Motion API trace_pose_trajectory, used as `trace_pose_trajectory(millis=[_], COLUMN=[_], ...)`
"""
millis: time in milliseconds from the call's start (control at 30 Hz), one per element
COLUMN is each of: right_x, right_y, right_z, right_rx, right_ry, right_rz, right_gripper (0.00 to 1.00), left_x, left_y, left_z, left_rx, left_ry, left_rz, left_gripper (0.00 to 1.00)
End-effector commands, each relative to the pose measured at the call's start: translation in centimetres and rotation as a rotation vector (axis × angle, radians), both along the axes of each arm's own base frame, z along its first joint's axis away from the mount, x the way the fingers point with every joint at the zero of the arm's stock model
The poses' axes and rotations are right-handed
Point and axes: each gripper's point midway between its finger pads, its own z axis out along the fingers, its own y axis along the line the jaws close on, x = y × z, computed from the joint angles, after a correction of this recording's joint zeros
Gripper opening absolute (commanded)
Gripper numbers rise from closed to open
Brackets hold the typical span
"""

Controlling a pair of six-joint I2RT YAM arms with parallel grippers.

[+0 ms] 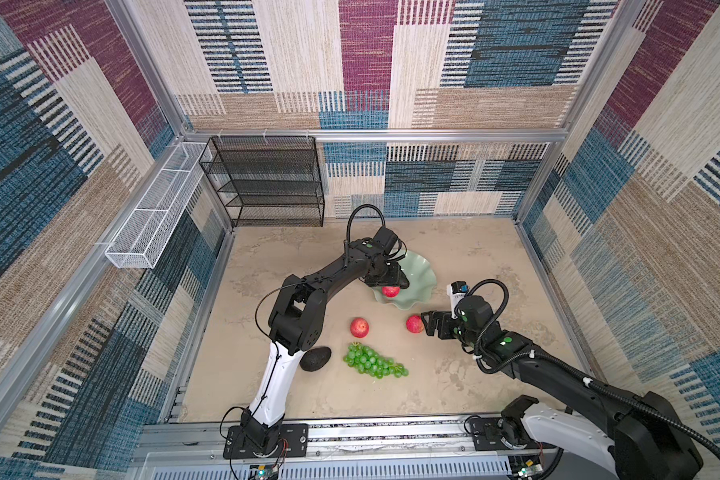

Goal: Place and organize the fake fruits in the fruit bowl
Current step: 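Place the red apple in the bowl with the left gripper, then drop a second apple into the bowl with the right gripper while the left withdraws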

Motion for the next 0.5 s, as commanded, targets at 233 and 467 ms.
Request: trace_pose_trajectory(millis=[233,467], right_x=[1.0,2.6], right_y=[4.3,4.6], right_z=[-1.5,-3.8], right_rx=[-0.019,-0.069], right_ry=[0.003,0.027], right_rz=[0.047,0.001], right_gripper=[0.93,0.78], left_x=[0.5,-3.9], left_y=[1.5,10.2], left_z=[11.1,18.8], left_rx=[-0.098,-0.126], left_ry=[-0.221,-0.578], left_rz=[0.063,0.241], left_gripper=[0.67,0.72])
